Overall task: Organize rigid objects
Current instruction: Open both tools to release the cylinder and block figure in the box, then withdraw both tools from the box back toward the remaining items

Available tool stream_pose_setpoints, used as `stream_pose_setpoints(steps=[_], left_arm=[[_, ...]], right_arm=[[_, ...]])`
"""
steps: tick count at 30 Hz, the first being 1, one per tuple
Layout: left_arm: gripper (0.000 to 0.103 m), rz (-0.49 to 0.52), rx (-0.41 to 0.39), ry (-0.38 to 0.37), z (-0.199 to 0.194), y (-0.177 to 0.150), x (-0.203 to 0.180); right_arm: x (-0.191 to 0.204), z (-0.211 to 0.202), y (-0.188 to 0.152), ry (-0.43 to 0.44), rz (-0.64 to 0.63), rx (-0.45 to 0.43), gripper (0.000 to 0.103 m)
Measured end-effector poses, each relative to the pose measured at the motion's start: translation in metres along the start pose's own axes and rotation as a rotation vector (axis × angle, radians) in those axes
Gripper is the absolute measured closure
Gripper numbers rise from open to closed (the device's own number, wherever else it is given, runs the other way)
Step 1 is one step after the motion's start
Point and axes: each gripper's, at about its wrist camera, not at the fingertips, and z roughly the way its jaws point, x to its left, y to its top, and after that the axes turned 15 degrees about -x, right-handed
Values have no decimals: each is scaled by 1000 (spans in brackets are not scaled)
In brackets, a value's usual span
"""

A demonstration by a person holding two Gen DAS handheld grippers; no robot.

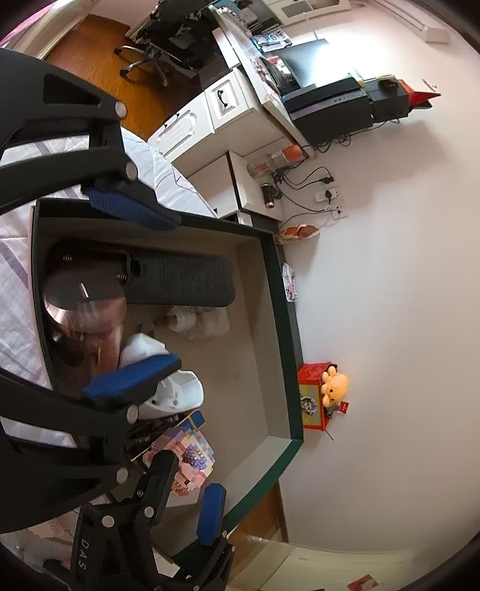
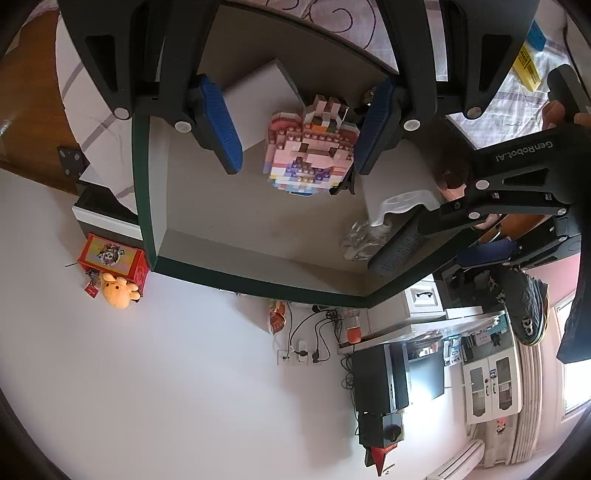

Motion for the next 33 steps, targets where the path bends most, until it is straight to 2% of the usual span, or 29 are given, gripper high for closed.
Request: stream_pose_setpoints(steps=[4,7,11,16,21,22,23,33], left_arm=[[17,-3,-10,7,-2,1,1],[8,-2,-19,13,-4,2,3],[5,-8,-19,35,-5,3,7],[4,-60,-18,42,-19,2,19],[0,-100,-68,52,-64,3,29],[0,-100,-75,55,-73,3,29],[0,-99,-82,59,-84,3,29],[0,-107,-195,61,-203,3,21]], right_arm=[[0,0,-1,-5,1,-3,37],[0,-1,-1,-15,6,-8,32],[-2,-5,1,-30,14,-25,24],[-3,-12,5,-64,11,-48,22],[2,-44,12,-101,1,-74,11],[4,-50,13,-107,5,-78,3],[6,-60,14,-113,9,-87,0],[41,-173,22,-190,27,-198,0]])
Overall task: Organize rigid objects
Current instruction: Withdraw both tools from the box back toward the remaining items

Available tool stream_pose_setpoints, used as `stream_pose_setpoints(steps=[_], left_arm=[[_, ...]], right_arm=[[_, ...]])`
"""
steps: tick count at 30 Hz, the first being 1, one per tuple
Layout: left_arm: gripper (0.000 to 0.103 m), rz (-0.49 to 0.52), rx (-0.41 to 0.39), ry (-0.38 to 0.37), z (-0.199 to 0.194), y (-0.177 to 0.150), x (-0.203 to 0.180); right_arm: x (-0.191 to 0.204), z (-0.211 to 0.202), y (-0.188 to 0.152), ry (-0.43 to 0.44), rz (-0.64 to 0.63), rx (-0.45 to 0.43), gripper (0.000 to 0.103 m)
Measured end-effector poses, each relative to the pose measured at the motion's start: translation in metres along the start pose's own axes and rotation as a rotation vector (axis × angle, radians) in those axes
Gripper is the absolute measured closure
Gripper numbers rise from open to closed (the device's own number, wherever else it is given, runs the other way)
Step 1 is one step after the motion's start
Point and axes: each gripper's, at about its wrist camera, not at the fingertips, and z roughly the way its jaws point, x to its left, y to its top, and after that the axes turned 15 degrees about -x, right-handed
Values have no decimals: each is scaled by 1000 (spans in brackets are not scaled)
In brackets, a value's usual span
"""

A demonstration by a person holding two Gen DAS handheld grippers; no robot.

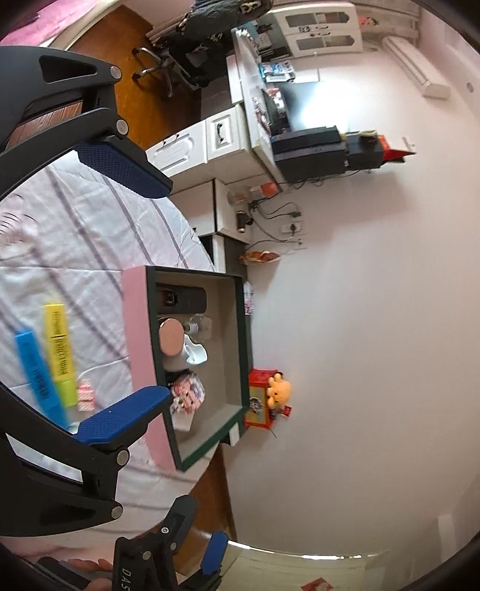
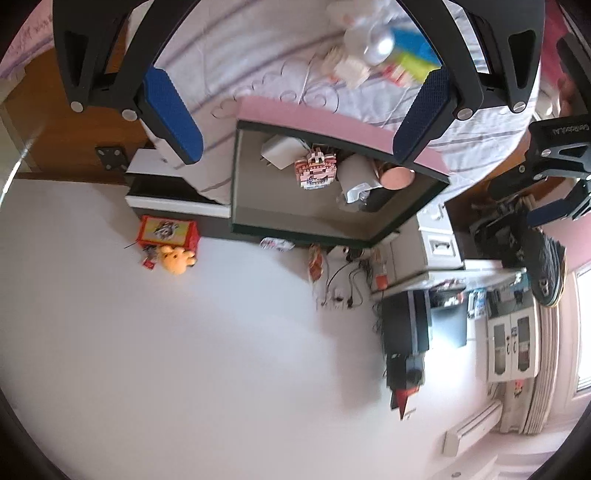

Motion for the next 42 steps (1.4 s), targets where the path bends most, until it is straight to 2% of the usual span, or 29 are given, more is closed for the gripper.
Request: stream_pose_setpoints(steps=[12,18,27,33,42], left_arm=[[0,26,-98,5,-115,10,0],[0,37,-139,-5,-154,15,-1],[0,18,-207,34,-197,24,11],[0,19,-245,78,-217,30,18],[0,29,-258,90,-222,31,17]], right_arm=[[22,-114,10,-51,51,-80,0],[32,-152,12,-55,55,-107,0],[50,-194,19,-50,22,-161,0],[60,-206,22,-37,5,-178,0],[66,-213,24,-32,-4,-195,0]])
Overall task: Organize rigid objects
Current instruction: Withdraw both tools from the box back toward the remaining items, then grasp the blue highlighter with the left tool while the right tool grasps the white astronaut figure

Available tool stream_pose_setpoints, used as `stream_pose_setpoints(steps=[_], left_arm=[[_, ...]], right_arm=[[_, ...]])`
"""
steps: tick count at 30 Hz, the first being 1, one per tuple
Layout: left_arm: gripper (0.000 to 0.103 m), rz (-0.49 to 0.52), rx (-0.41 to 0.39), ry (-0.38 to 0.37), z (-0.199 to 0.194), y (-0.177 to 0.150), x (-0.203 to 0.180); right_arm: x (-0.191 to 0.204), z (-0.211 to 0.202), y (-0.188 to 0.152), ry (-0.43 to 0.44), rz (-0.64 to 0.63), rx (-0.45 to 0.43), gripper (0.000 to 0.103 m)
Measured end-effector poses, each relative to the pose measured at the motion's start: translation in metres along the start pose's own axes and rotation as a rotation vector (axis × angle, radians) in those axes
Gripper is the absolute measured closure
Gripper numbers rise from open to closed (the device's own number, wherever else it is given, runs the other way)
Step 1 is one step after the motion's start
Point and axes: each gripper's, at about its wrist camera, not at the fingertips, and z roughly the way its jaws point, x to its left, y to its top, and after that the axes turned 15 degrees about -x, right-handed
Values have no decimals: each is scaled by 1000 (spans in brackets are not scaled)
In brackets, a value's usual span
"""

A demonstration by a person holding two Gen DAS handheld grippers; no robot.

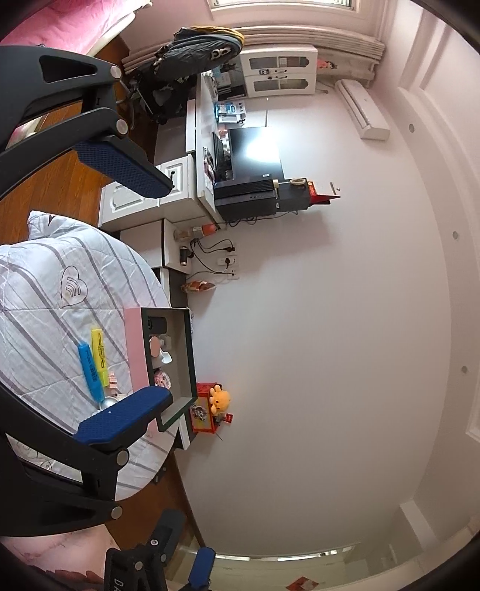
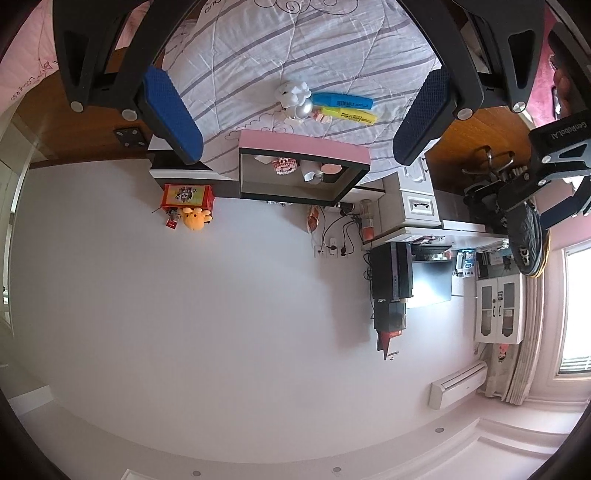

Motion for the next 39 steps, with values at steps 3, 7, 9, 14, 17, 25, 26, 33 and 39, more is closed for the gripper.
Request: stream_pose_setpoints(steps=[3,7,9,14,17,25,26,33,39], left_arm=[[0,3,6,-3,3,-2,-1],[0,10,30,-7,11,-10,-2],[0,15,54,-8,19,-18,-4],[0,16,137,-25,44,-44,-7],[0,10,206,-49,64,-67,-11],[0,29,348,-70,104,-118,-19],[0,31,360,-70,108,-123,-19],[0,31,439,-101,129,-151,-24],[0,39,485,-137,143,-166,-36]], right_arm=[[0,0,-1,0,1,2,0],[-1,5,-5,3,6,18,0],[-3,11,-11,1,9,34,0],[-10,33,-33,-6,24,102,0],[-16,52,-54,-7,35,162,0],[-24,117,-118,6,54,353,0],[-24,124,-124,10,59,369,0],[-26,173,-155,35,58,448,0],[-26,203,-171,89,74,506,12]])
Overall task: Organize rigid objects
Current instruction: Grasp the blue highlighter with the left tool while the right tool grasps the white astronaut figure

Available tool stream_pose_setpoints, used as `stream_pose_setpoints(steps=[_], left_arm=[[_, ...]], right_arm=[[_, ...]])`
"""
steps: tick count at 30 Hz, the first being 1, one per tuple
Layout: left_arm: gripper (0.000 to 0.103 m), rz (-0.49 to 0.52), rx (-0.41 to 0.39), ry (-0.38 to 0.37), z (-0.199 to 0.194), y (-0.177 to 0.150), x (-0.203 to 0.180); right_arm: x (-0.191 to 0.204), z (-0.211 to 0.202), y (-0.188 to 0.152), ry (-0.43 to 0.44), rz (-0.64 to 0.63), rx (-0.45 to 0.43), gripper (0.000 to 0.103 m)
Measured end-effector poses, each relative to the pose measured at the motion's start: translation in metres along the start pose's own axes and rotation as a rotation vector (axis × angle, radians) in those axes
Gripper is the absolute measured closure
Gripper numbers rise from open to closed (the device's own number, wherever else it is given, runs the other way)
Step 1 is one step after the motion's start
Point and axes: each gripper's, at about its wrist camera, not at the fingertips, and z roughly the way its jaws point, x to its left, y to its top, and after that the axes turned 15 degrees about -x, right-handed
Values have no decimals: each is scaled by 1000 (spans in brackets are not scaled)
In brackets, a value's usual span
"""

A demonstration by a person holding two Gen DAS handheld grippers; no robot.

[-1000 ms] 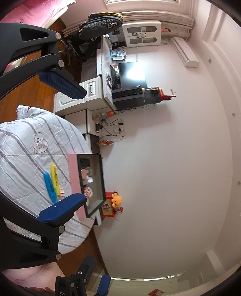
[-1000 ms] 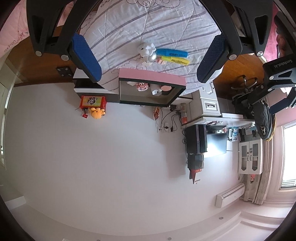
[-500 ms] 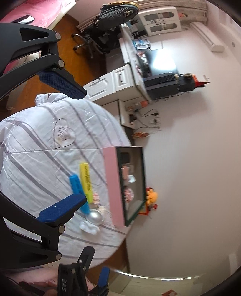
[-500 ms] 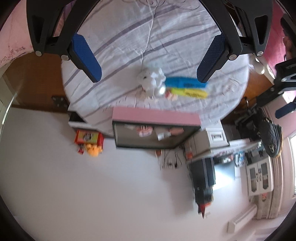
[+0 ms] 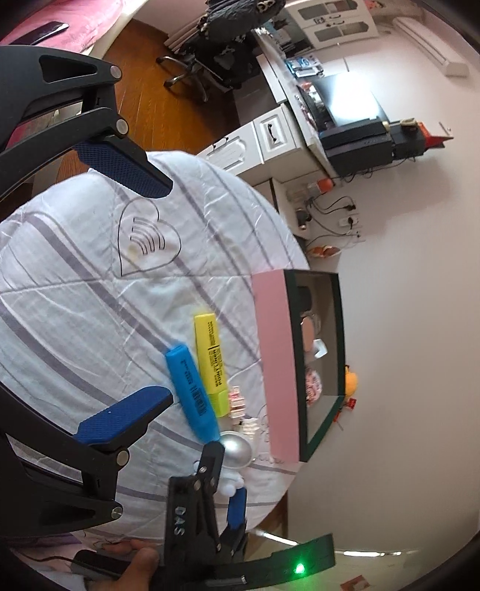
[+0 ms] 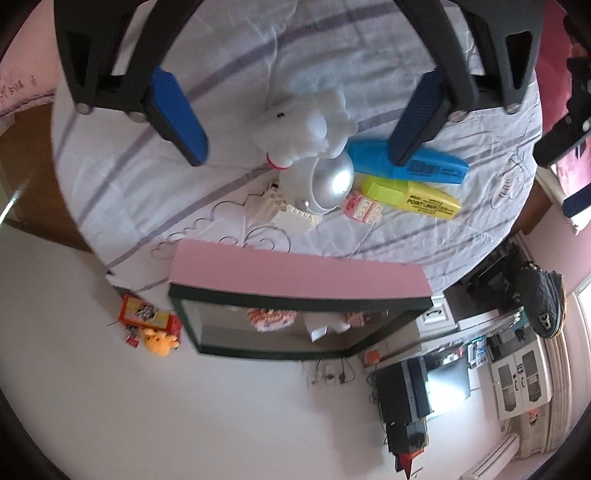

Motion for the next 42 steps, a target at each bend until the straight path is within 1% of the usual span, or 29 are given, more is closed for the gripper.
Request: stream_pose_setpoints(steps=[2,3,7,10,13,16,20,22,23,26,28,29,30,33,34,35,36,39,41,42], left_arm=[[0,3,11,-13,5,-1,-3],[0,1,19,-24,8,-2,-6],[0,11,48,-54,20,-5,-18],[0,11,70,-95,31,-5,-30],[0,21,92,-129,43,-6,-43],[0,29,123,-146,58,-6,-51],[0,50,156,-148,76,-5,-56],[0,52,171,-163,83,-4,-57],[0,54,176,-169,85,-4,-58],[1,59,173,-191,87,-5,-61],[9,61,171,-204,87,-5,-63],[18,58,169,-224,86,-5,-64],[24,54,168,-245,86,-5,-66],[28,68,160,-257,85,-5,-70],[34,69,158,-260,84,-5,-70],[51,62,155,-279,82,-5,-70],[61,50,155,-297,81,-5,-71],[71,94,147,-300,72,-8,-80],[74,86,152,-321,67,-8,-82],[74,83,152,-324,66,-8,-83]], right_arm=[[-2,4,-2,20,6,14,42],[-3,5,-3,43,13,21,42],[-6,0,-4,64,-4,21,42],[-13,-9,-5,30,-20,15,44],[-26,-18,-7,-20,-26,6,44],[-37,-23,-10,-5,5,-2,44],[-40,-20,-10,7,16,-13,44],[-41,-16,-12,-3,19,-6,44],[-43,-12,-14,-15,17,10,44],[-47,-12,-18,-6,44,-5,45],[-47,-10,-18,-5,42,-6,45],[-46,-10,-17,-5,39,-5,45],[-46,-9,-17,-5,35,-2,45],[-43,-9,-17,-15,21,0,45],[-43,-9,-17,-18,16,1,45],[-43,-9,-17,-19,14,2,45],[-43,-10,-18,-18,16,1,45],[-44,-10,-19,-16,22,-1,45],[-44,-10,-19,-19,17,1,45],[-43,-10,-19,-21,17,1,45]])
